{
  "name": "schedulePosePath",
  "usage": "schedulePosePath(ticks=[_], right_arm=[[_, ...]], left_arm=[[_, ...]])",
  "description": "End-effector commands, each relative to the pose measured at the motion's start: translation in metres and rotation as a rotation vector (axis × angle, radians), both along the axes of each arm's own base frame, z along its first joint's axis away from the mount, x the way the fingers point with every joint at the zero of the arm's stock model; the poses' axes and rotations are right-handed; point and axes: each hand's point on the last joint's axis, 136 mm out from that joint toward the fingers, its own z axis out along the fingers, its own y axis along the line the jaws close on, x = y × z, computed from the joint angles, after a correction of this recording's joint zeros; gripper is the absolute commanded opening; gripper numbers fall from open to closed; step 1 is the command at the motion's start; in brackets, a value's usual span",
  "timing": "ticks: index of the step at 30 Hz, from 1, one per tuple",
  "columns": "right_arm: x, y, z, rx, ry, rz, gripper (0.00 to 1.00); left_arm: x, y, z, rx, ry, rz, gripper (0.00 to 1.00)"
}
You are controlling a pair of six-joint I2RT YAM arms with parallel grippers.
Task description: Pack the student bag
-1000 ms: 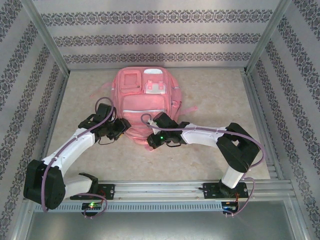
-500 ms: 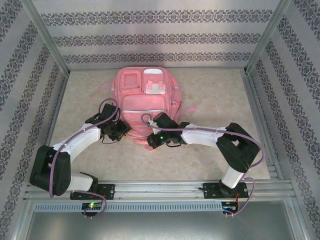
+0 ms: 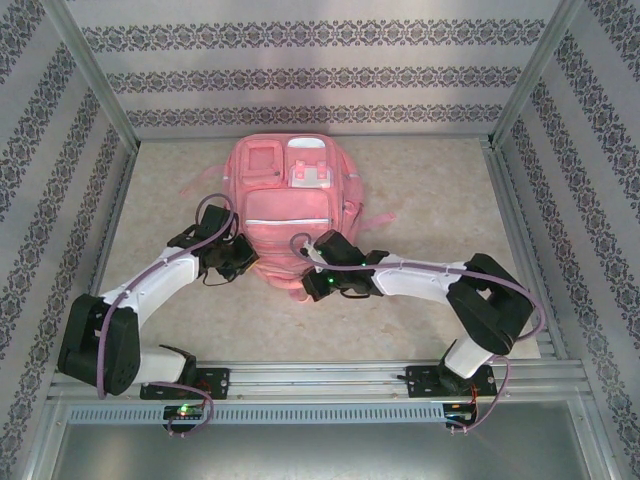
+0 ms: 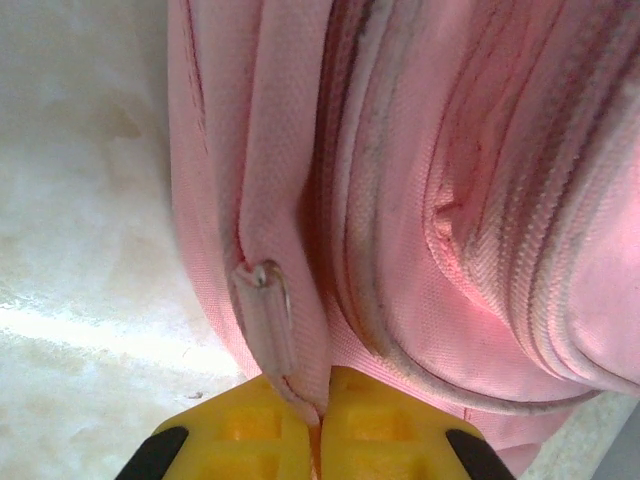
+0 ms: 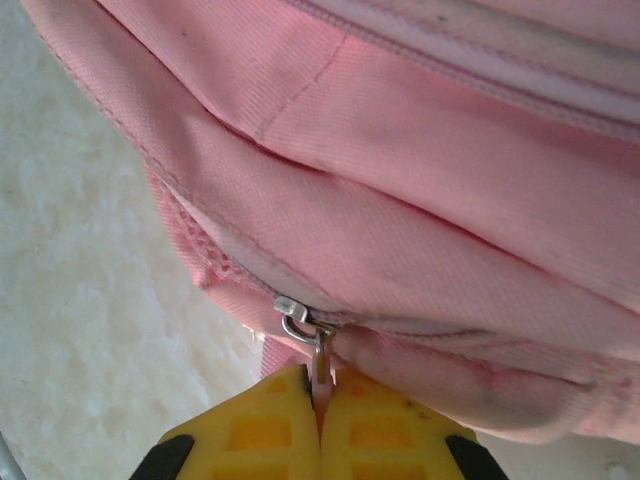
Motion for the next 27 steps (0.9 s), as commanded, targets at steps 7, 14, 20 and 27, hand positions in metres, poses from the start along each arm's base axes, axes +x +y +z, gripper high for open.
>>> schedulePosePath(ticks=[7, 14, 20, 27], right_arm=[[0.003, -0.059, -0.018, -0.141, -0.002, -0.096, 0.00], [0.007, -0.057, -0.013, -0.158, -0.008, -0.068, 0.00], [0.000, -0.016, -0.003, -0.014, 0.065, 0.010, 0.00], [0.007, 0.020, -0.003, 0.006, 0.088, 0.038, 0.00]], left_arm=[[0.012, 0.036, 0.012, 0.103, -0.065, 0.027, 0.07], [0.026, 0.049, 0.025, 0.177, -0.073, -0.010, 0.08], [0.038, 0.052, 0.040, 0.187, -0.087, 0.000, 0.30], [0.003, 0.039, 0.036, 0.117, 0.086, 0.097, 0.42]])
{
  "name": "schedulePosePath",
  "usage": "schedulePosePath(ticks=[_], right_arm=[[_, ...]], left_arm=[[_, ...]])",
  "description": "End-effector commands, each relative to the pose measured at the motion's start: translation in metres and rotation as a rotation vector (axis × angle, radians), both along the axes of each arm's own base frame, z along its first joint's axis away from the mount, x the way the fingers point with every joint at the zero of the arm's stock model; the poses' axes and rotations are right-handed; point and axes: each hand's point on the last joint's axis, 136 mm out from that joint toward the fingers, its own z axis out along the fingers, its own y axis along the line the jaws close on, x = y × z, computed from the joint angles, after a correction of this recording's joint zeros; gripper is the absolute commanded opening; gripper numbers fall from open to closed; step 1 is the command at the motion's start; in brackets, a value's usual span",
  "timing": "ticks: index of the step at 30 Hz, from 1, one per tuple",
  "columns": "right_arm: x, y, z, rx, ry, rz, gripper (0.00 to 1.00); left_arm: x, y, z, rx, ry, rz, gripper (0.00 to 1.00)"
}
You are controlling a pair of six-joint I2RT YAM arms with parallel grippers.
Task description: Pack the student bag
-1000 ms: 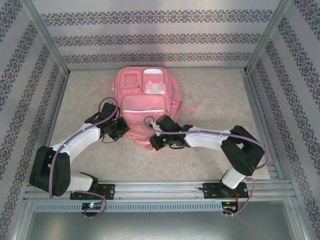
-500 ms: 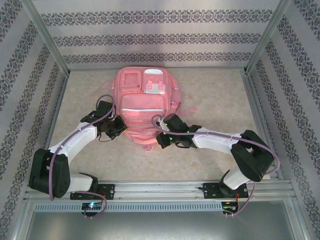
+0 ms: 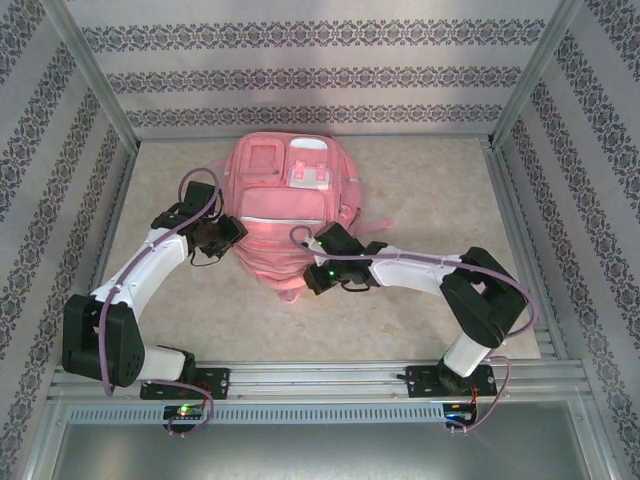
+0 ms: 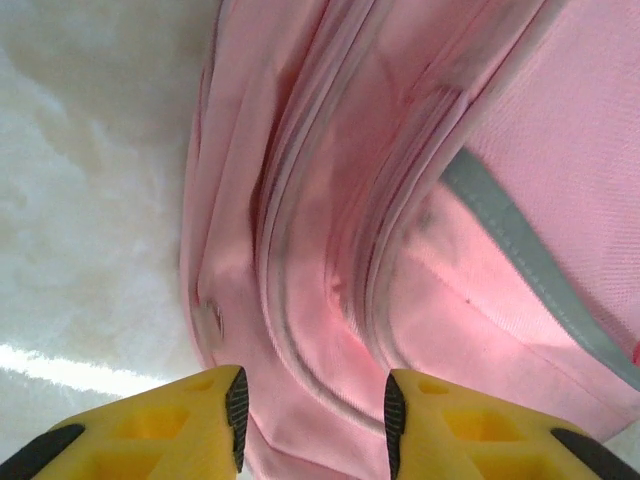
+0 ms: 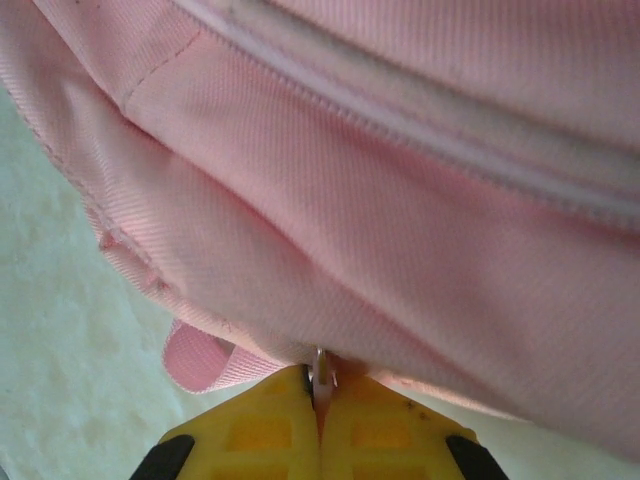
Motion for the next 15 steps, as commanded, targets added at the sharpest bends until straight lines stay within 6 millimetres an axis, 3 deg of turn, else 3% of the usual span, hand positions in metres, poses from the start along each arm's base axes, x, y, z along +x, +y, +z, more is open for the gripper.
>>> schedulePosePath(ticks=[1, 4, 8, 15], right_arm=[[-0.002, 0.015, 0.000, 0.016, 0.044, 0.004, 0.00], [0.001, 0.021, 0.000, 0.037, 0.048, -0.006, 0.00], [0.006, 0.033, 0.001, 0.060, 0.060, -0.009, 0.00], [0.006, 0.033, 0.003, 0.062, 0.053, -0.008, 0.00]], left_arm=[[-0.034, -0.004, -0.003, 0.005, 0.149, 0.067, 0.43], [-0.048, -0.018, -0.001, 0.005, 0.187, 0.060, 0.46], [-0.049, -0.035, -0.010, -0.077, 0.179, 0.088, 0.51], [-0.045, -0.041, -0.025, -0.055, 0.206, 0.080, 0.49]])
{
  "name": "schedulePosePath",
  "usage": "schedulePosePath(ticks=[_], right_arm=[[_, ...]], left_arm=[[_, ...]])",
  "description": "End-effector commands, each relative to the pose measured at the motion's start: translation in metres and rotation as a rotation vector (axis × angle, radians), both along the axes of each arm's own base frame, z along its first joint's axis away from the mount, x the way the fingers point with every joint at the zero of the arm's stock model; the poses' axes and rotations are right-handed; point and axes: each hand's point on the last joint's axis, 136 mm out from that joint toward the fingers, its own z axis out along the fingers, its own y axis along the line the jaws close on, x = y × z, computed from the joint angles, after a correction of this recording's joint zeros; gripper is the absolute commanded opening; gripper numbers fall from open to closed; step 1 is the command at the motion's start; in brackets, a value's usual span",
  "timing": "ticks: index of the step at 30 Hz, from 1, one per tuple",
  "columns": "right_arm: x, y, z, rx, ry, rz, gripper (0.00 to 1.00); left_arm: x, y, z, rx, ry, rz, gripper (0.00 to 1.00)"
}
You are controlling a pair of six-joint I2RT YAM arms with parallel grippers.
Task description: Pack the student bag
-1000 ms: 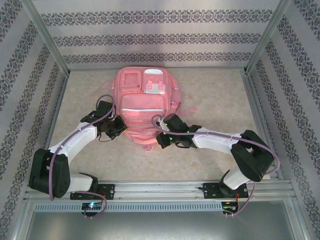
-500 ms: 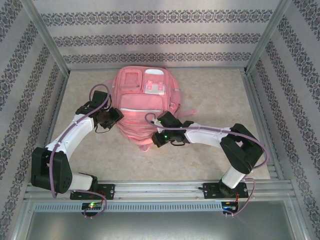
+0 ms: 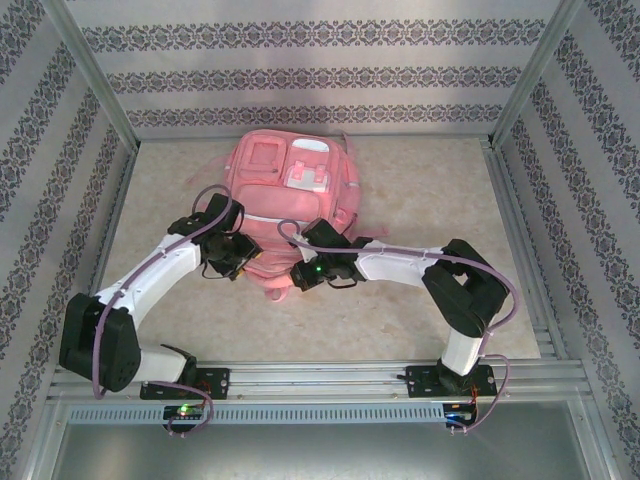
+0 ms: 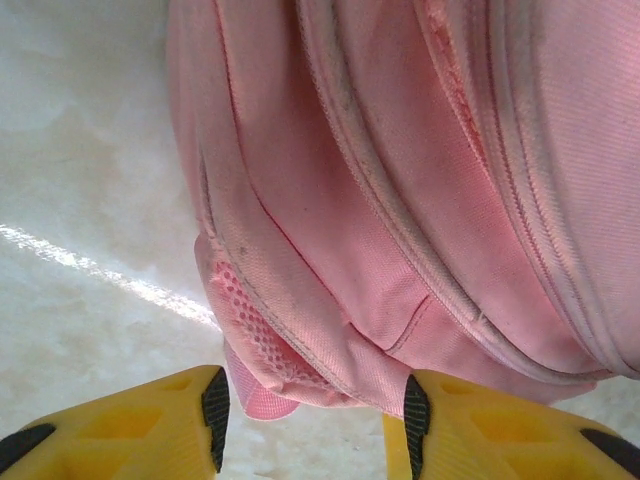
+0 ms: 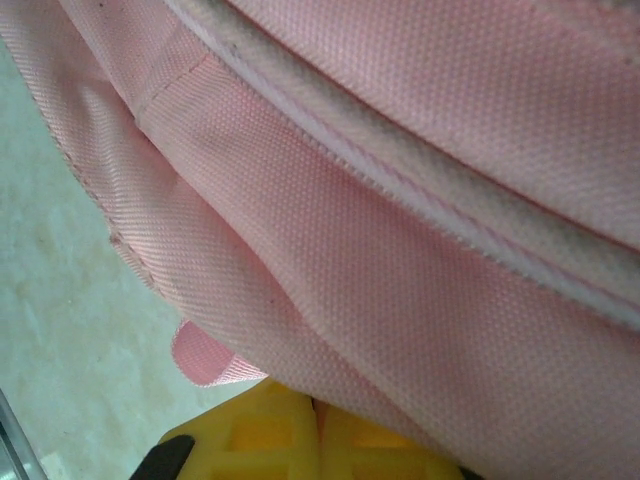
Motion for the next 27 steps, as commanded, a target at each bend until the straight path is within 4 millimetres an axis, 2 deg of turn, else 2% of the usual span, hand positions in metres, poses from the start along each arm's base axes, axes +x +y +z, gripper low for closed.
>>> schedulePosePath(ticks=[1, 5, 10, 18, 23, 27], right_arm=[[0.000, 0.004, 0.002, 0.013, -0.009, -0.002, 0.00], [-0.002, -0.003, -0.002, -0.008, -0.011, -0.015, 0.00], [-0.007, -0.016, -0.006, -0.041, -0.015, -0.025, 0.00], [-0.012, -0.045, -0.015, -0.131, -0.049, -0.041, 0.00], [-0.004, -0.069, -0.017, -0.172, -0.060, -0.094, 0.00], [0.001, -0.078, -0.014, -0.169, -0.063, -0.112, 0.00]], left_arm=[[0.003, -0.003, -0.009, -0.001, 0.014, 0.023, 0.48], [0.006, 0.001, -0.019, 0.041, 0.021, 0.014, 0.43], [0.010, 0.012, -0.033, 0.085, 0.047, 0.016, 0.31], [0.019, 0.033, -0.023, 0.118, 0.004, 0.042, 0.08], [0.021, 0.045, -0.014, 0.145, -0.016, 0.051, 0.07], [0.021, 0.050, -0.010, 0.151, -0.027, 0.055, 0.06]])
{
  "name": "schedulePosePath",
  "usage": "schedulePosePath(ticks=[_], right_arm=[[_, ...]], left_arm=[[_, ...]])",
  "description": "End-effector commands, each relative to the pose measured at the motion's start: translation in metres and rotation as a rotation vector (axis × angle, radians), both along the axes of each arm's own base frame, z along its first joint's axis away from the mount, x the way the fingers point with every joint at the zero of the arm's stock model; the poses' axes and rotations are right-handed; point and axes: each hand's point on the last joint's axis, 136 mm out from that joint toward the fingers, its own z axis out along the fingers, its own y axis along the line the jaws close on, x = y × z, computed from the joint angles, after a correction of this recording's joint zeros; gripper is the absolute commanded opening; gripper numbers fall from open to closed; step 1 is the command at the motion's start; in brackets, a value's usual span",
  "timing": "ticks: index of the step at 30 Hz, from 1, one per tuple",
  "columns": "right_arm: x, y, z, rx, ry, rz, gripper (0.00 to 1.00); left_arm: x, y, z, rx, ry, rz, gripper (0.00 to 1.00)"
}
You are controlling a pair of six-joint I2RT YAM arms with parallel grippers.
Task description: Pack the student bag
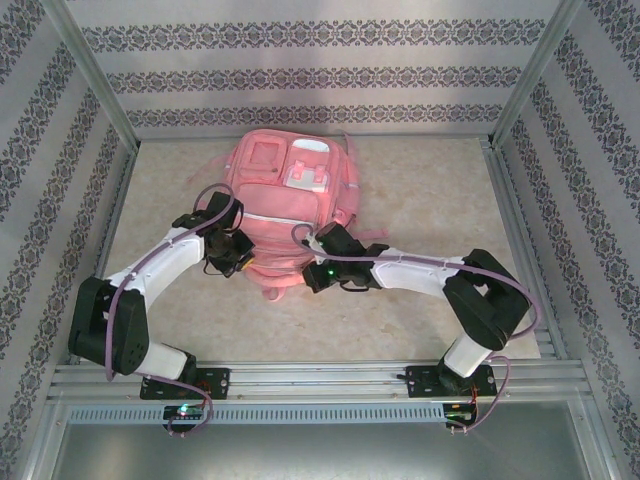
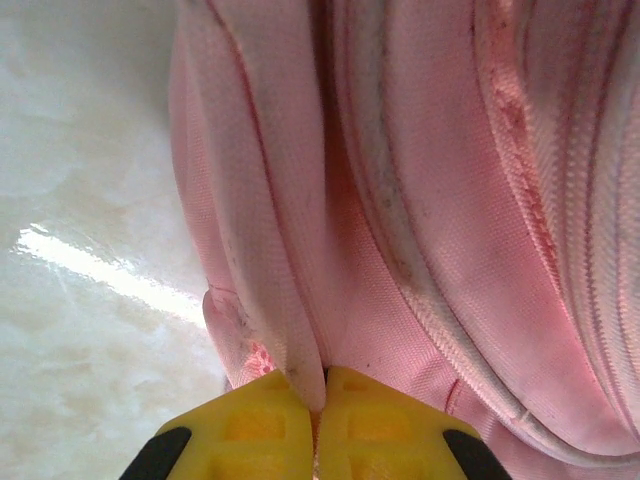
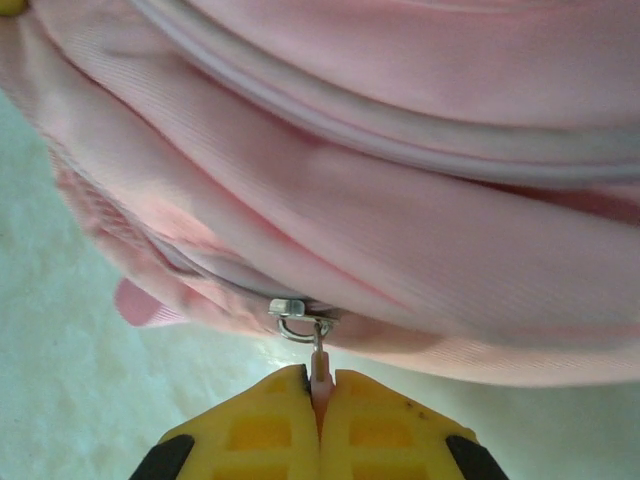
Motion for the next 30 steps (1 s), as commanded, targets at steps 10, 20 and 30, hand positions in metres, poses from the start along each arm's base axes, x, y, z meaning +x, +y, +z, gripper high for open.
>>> schedulePosePath(ticks=[10, 20, 30], right_arm=[[-0.006, -0.041, -0.015, -0.108, 0.039, -0.012, 0.00], [-0.023, 0.033, -0.010, 0.038, 0.142, 0.135, 0.00], [-0.006, 0.041, -0.010, 0.023, 0.103, 0.093, 0.00]], left_arm=[[0.012, 0.047, 0.020, 0.185, -0.074, 0.020, 0.06], [0.026, 0.032, 0.039, 0.081, -0.105, -0.011, 0.51], [-0.025, -0.014, 0.027, -0.032, 0.087, 0.088, 0.54]])
